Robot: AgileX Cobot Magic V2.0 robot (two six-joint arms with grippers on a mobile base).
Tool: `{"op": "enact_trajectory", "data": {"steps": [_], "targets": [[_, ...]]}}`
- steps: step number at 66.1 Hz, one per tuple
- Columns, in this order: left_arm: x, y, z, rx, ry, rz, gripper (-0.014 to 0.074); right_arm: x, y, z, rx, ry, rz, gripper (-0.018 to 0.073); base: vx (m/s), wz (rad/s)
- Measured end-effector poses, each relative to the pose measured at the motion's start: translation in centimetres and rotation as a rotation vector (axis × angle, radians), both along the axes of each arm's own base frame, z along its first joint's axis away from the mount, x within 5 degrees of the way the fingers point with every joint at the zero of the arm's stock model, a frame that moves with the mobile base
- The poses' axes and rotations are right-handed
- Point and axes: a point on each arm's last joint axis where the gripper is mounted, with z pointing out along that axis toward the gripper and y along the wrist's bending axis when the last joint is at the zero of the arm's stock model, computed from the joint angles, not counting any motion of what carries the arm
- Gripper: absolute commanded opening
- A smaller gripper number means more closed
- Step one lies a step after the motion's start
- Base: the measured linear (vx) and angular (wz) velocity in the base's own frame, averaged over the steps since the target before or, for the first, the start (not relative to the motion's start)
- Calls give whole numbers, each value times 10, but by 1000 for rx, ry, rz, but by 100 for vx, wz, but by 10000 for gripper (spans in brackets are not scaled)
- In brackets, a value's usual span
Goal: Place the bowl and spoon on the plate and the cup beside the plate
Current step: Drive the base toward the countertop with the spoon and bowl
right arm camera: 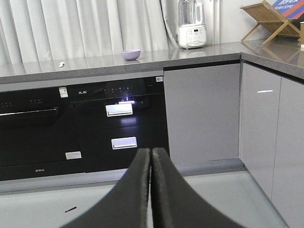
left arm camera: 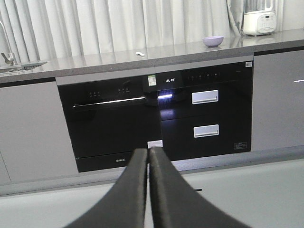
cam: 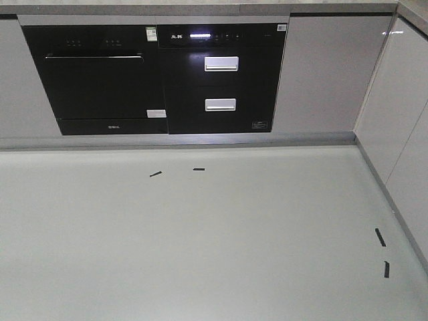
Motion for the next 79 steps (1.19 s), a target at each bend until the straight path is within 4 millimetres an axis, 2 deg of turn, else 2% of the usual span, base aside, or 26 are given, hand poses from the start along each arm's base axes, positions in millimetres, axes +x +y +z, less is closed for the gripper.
{"op": "enact_trajectory", "data": {"steps": [79], "targets": [[0,0,0,0,0,0,-6,0,0,0,0,0,0,-5,2,2]]}}
